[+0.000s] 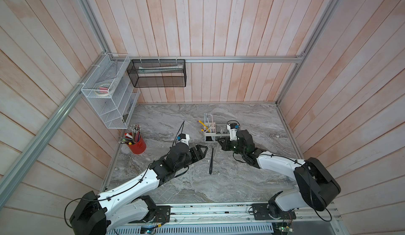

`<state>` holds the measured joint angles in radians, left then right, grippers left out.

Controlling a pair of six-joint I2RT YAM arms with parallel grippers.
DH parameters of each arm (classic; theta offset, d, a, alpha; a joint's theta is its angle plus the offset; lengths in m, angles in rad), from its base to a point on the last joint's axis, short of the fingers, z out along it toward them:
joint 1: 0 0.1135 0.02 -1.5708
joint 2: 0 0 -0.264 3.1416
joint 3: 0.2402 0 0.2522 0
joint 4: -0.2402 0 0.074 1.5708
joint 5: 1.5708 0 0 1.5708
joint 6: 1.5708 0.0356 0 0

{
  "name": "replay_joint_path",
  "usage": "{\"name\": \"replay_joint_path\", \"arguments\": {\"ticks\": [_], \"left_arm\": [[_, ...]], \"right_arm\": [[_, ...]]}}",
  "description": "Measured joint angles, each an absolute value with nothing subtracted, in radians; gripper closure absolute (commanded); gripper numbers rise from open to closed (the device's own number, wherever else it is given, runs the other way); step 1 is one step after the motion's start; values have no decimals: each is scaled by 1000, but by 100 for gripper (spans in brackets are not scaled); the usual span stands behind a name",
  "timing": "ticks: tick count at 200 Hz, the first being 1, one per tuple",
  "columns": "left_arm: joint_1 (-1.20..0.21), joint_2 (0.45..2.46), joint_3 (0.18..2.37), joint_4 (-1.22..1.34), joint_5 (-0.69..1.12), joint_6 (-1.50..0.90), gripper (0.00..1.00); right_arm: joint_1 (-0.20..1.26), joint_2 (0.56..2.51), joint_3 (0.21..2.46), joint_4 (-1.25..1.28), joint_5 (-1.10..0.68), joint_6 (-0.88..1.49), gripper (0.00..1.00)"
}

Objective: Place the toothbrush into the toothbrush holder
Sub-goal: Pick up the toothbrush from the center of the board.

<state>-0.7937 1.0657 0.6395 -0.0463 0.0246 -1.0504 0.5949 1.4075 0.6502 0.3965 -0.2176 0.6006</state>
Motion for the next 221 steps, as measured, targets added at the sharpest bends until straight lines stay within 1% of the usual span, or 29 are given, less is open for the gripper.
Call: {"name": "replay_joint_path", "arguments": {"ticks": [14,39,78,145,221], "left_arm": [[-793,1066,640,-46,25,-1050,17],[-793,1070,640,-46,25,-1050,17],[-793,1106,640,-46,26,-1051,17],[-793,1155,664,-33,58,-1025,17],[-793,1159,664,113,172,-900,19]], "right_arm": [[595,1341,637,374,-217,594,99],[595,1244,627,326,-223,574,100],[595,1153,589,281,-257,551,100],[604,1139,569,230,-327,522,100],[620,1137,554,221,-456,504,100]]}}
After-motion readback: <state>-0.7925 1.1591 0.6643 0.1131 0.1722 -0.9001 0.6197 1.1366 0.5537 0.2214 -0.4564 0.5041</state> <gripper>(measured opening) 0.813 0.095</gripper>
